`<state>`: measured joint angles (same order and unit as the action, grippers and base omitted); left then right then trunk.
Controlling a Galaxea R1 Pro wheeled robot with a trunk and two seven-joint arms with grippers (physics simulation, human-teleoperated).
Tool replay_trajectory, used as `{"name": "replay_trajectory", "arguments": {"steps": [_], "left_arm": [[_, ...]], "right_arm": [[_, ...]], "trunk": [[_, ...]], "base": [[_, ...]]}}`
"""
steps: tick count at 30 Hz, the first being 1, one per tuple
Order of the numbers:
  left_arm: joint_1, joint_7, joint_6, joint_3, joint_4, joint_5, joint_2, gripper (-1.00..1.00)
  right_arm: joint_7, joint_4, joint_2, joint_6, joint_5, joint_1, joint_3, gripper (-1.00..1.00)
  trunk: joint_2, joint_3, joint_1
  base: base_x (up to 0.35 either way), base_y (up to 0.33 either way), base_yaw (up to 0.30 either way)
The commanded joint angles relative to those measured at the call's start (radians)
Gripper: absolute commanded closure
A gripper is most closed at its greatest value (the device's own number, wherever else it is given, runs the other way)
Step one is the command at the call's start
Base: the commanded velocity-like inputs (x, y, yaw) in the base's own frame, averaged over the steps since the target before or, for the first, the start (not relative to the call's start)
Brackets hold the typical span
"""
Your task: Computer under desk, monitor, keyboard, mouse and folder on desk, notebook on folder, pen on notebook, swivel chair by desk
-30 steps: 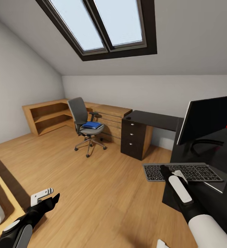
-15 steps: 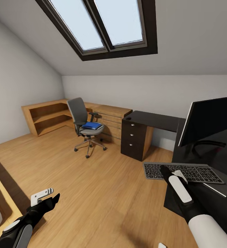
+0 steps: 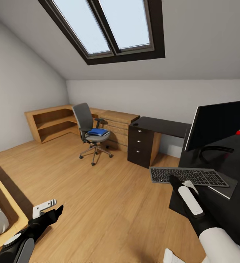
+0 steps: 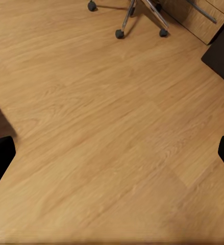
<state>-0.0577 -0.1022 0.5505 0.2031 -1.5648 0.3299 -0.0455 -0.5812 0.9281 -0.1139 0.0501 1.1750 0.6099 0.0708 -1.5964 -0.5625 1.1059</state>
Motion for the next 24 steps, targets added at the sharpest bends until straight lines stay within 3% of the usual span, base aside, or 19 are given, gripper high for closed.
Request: {"name": "replay_trajectory", "arguments": {"steps": [1,17,24], "left_arm": [[-0.001,-0.008,0.005,-0.001,-0.001,0.011,0.000,-1.00],[-0.001,-0.008,0.005,-0.002,0.001,0.011,0.001,-1.00],[-0.001,-0.008,0.005,-0.003,0.004,0.011,0.001,-1.00]], "right_arm": [[-0.006,0.002,-0.001,0.004,0.002,0.001,0.003,-1.00],[-0.006,0.002,-0.001,0.001,0.001,0.001,0.003,-1.00],[-0.003,0.013,0.000,-0.070,-0.006,0.001,0.016,-1.00]], "trunk": [[-0.001,-0.001,0.000],[-0.001,-0.001,0.000],[-0.001,-0.001,0.000]], "base": [[-0.100,0.000,0.000],[-0.069,0.000,0.000],[-0.209,-0.024,0.000]]}}
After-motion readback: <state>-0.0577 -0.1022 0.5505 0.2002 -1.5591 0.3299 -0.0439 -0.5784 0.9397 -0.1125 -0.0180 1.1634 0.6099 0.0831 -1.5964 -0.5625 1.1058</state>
